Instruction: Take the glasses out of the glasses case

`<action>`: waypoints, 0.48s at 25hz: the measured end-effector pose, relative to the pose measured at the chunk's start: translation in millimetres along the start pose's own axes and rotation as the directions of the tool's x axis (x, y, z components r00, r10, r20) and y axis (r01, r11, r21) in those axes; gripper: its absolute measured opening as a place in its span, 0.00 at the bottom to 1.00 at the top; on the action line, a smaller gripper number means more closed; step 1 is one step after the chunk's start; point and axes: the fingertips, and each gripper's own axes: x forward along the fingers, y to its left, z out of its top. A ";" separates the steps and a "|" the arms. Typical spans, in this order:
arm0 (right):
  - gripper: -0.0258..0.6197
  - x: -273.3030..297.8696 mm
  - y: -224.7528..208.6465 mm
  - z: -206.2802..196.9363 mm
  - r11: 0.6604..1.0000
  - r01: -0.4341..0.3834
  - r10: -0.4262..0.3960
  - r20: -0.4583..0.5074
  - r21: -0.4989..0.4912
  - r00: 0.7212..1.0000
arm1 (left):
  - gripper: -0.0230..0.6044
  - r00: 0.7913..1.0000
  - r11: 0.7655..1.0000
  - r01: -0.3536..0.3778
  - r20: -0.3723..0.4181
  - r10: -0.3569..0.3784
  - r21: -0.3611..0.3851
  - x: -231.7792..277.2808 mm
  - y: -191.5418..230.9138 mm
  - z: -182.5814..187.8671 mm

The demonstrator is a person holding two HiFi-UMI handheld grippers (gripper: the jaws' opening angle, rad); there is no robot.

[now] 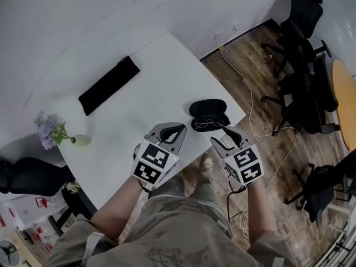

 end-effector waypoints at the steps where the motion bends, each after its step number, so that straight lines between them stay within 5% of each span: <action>1: 0.37 5.6 -3.7 -2.7 1.000 -0.007 0.007 -0.012 -0.016 1.000 | 0.06 1.000 1.000 -0.011 -0.005 0.011 -0.007 3.3 1.0 -2.7; 12: 0.37 68.9 -27.3 -34.1 0.965 -0.191 0.163 -0.160 -0.179 0.974 | 0.06 0.986 0.979 -0.159 -0.077 0.150 -0.130 30.5 11.6 -34.3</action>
